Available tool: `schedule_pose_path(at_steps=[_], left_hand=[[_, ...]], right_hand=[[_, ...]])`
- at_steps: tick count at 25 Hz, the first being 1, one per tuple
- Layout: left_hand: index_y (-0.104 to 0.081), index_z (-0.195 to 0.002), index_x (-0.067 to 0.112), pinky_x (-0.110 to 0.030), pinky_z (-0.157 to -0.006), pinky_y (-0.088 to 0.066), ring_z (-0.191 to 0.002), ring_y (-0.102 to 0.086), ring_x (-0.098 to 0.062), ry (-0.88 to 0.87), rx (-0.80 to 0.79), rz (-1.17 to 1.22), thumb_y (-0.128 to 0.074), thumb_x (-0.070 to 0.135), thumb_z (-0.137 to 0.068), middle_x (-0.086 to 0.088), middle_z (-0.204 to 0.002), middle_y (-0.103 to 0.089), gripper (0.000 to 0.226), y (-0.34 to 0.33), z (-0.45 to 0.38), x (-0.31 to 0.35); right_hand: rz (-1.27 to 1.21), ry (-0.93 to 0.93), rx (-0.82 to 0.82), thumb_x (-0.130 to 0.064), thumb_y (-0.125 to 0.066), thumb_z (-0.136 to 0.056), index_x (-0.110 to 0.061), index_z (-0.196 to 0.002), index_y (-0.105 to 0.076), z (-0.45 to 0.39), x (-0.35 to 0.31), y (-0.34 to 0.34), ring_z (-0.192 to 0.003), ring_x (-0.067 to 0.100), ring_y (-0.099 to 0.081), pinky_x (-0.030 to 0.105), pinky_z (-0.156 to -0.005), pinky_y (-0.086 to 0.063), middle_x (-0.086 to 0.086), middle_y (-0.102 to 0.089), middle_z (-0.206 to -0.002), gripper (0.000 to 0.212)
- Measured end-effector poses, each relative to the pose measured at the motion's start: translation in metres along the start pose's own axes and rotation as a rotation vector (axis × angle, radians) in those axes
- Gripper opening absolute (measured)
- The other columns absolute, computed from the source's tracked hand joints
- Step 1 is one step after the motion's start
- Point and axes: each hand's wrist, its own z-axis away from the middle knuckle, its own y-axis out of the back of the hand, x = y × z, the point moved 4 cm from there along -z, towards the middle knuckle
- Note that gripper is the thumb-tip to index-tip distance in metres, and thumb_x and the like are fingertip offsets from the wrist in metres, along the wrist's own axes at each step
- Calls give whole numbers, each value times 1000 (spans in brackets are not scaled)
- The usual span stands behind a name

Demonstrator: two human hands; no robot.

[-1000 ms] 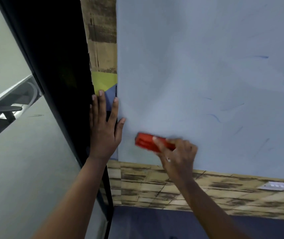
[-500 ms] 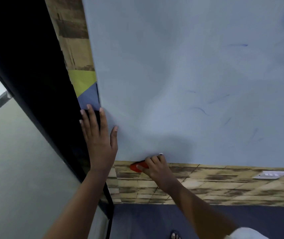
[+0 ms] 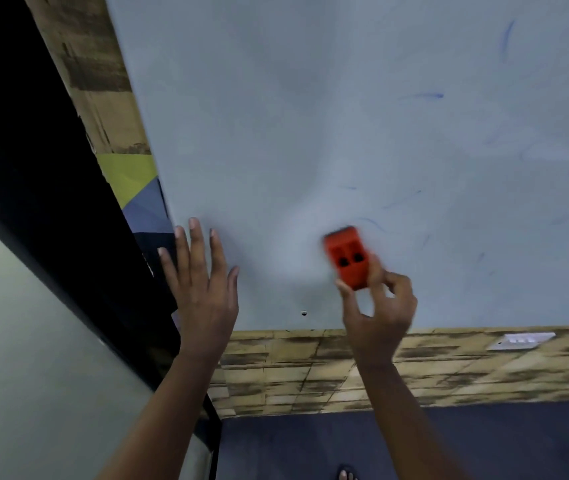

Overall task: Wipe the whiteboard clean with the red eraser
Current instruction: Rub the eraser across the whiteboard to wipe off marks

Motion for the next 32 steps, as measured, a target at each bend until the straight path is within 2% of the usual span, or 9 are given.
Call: schedule_pose_path(at_steps=[4,7,11,16,18,23,26,29,32], left_hand=[[-27,-162,-6,-72,-126,-17,-160,-10,-48,-69,1,-5,-64,21,-108,-30,-169,-13,70,-1,-9,11],[-21,-164,-4,-66,-129,-15,-163,1,-37,-76,-18,26,-63,21,-108,-28,-171,-13,74,-3,-8,11],[-21,-165,-3,-61,-130,-14,-164,0,-34,-91,-9,29,-64,23,-109,-25,-172,-15,75,-6,-7,6],[-21,-166,0,-58,-131,-14,-164,-3,-33,-108,4,28,-63,29,-109,-25,-171,-19,76,-9,-5,-1],[-22,-166,1,-57,-132,-13,-164,-4,-33,-117,2,18,-62,31,-109,-25,-172,-20,76,-11,-5,-4],[-10,-169,8,-53,-133,-5,-165,1,-30,-128,-6,12,-58,32,-109,-9,-178,5,81,-17,-2,-7],[-1,-170,11,-51,-133,0,-165,8,-27,-142,-18,6,-55,34,-109,-5,-177,14,84,-22,-3,-9],[5,-169,13,-51,-132,5,-164,13,-26,-140,-27,16,-52,34,-109,-4,-177,18,85,-26,-3,-8],[7,-169,13,-51,-132,7,-164,14,-26,-120,-37,27,-51,32,-108,-4,-176,20,86,-28,-2,-5]], right_hand=[[-178,-668,47,-36,-85,-87,-21,-157,-45,26,40,13,-92,16,-69,48,-82,-63,5,-66,-120,82],[-284,-838,23,-35,-85,-86,-30,-163,-33,31,40,13,-95,1,-68,36,-86,-64,4,-68,-129,92],[-216,-657,-90,-37,-85,-86,-28,-158,-43,37,-1,-14,-92,15,-62,41,-82,-60,-4,-54,-111,84],[12,68,-378,-37,-72,-99,-48,-160,-27,75,-61,-51,-92,23,-54,41,-77,-50,5,-54,-106,77],[2,5,-335,-40,-74,-96,-51,-160,-24,64,-47,-45,-92,22,-56,39,-77,-52,3,-55,-108,82],[-338,-683,98,-34,-84,-88,-28,-161,-37,18,13,-4,-96,13,-65,36,-80,-63,-1,-57,-115,88],[-471,-973,249,-45,-79,-91,-32,-163,-32,9,44,5,-103,8,-67,41,-89,-62,1,-64,-124,87],[-367,-859,173,-41,-78,-92,-32,-163,-32,9,32,4,-98,2,-63,43,-89,-62,-5,-54,-114,85],[-226,-535,1,-29,-81,-91,-24,-157,-46,33,-6,-18,-97,19,-56,41,-82,-59,0,-47,-112,75]])
